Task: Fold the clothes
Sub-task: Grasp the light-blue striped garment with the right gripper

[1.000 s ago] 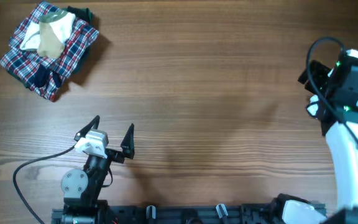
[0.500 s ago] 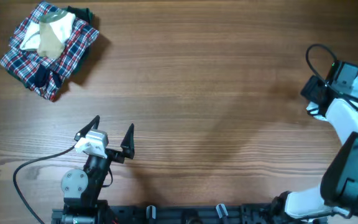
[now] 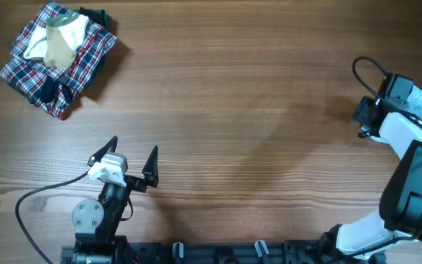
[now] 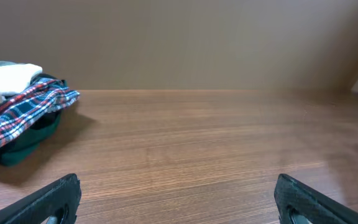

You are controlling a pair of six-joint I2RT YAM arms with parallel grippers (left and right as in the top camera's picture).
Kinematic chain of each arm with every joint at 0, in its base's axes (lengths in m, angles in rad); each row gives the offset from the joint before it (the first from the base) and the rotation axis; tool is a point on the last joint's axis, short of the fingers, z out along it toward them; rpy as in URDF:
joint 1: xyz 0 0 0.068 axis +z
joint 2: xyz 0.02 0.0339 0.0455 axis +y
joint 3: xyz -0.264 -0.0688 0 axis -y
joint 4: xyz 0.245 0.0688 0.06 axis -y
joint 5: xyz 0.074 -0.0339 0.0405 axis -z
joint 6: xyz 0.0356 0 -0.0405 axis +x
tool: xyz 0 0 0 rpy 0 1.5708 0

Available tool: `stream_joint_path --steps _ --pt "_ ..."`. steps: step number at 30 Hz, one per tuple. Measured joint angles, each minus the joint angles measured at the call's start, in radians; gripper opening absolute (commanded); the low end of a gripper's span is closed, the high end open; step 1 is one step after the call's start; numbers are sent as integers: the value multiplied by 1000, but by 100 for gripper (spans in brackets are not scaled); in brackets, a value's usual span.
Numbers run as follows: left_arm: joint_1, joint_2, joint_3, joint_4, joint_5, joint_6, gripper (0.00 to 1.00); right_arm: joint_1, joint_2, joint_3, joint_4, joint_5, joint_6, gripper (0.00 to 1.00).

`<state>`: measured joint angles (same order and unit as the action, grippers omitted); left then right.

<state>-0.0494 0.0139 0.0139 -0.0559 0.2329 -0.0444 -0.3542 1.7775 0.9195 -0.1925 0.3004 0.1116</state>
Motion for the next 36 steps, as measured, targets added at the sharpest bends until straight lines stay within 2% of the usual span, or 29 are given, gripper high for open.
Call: stream_joint_path --steps 3,7,16,18,22,27,31,36 --pt "0 0 0 0 0 0 100 0 33 0 3 3 -2 82" --pt "0 0 0 0 0 0 100 3 40 6 11 26 -2 79" --pt "0 0 0 0 0 0 100 6 51 7 8 42 -11 22" --pt "0 0 0 0 0 0 100 6 52 7 7 45 -2 16" --pt "0 0 0 0 0 0 100 6 52 11 -3 49 -5 12" --pt "0 0 0 0 0 0 100 6 52 88 -120 48 -5 6" --pt "0 0 0 0 0 0 100 6 31 166 -186 45 3 6" --pt "0 0 0 0 0 0 100 6 -80 222 -242 12 14 7"
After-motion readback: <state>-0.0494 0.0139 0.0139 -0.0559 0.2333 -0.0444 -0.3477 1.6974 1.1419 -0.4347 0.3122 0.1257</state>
